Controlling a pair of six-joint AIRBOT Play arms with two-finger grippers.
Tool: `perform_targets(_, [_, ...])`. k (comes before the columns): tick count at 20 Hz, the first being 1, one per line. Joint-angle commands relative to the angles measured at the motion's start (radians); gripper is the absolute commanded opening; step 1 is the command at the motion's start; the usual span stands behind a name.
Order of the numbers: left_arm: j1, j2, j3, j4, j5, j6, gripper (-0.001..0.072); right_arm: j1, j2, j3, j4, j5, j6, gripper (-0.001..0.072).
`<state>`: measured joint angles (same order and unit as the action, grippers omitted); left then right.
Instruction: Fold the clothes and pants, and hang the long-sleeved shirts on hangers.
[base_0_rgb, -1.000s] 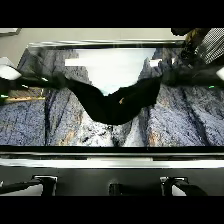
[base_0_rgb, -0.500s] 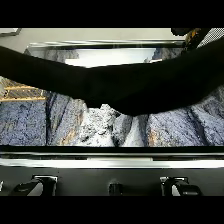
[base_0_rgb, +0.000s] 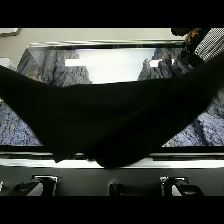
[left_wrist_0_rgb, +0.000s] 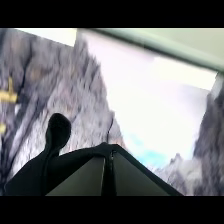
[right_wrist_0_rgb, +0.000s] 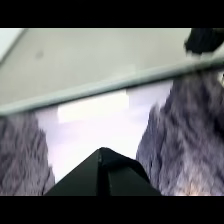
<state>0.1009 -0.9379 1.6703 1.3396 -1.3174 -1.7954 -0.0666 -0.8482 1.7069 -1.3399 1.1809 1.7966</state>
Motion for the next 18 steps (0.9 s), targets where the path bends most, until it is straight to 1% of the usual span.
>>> perform_targets(1, [-0.055,-0.198,-0.114,-0.012,0.013,0.019,0.0014,0.002,-0.319,0.003,0.139,0.05,-0.032,0.0027])
perform_targets(3, [-0.082,-0.356,-0.163,-0.012,0.088,0.019,0.0014,0.002,-0.527,0.003,0.19,-0.033,-0.076,0.0027])
perform_targets(6, [-0.114,-0.586,-0.168,-0.022,0.2,0.019,0.0015,0.002,-0.785,0.003,0.291,-0.166,-0.103,0.0027])
perform_targets(7, [-0.122,-0.652,-0.168,-0.038,0.23,0.019,0.0015,0.002,-0.848,0.003,0.33,-0.186,-0.124,0.0027])
perform_targets(9, [-0.126,-0.75,-0.168,-0.083,0.262,0.019,0.0015,0.002,-0.949,0.003,0.393,-0.2,-0.13,0.0028])
perform_targets(11, [-0.125,-0.817,-0.167,-0.103,0.273,0.018,0.0015,0.002,-1.013,0.003,0.419,-0.195,-0.146,0.0029])
perform_targets(12, [-0.125,-0.838,-0.168,-0.102,0.272,0.019,0.0015,0.002,-1.028,0.003,0.42,-0.19,-0.145,0.0062])
perform_targets(13, [-0.125,-0.849,-0.168,-0.102,0.272,0.019,0.0015,0.001,-1.031,0.003,0.42,-0.175,-0.145,0.0171])
perform_targets(14, [-0.125,-0.851,-0.168,-0.101,0.272,0.02,0.0015,-0.001,-1.024,0.003,0.42,-0.151,-0.148,0.0245])
perform_targets(15, [-0.122,-0.85,-0.165,-0.101,0.272,0.032,0.0015,-0.014,-1.008,0.004,0.422,-0.107,-0.174,0.0284])
perform_targets(16, [-0.12,-0.848,-0.157,-0.101,0.262,0.043,0.0015,-0.034,-0.982,0.003,0.42,-0.032,-0.215,0.0347])
perform_targets(17, [-0.116,-0.846,-0.147,-0.1,0.248,0.046,0.0015,-0.058,-0.954,0.003,0.419,0.051,-0.258,0.0376])
perform_targets(18, [-0.11,-0.845,-0.134,-0.098,0.226,0.046,0.0015,-0.087,-0.922,0.002,0.415,0.15,-0.303,0.038])
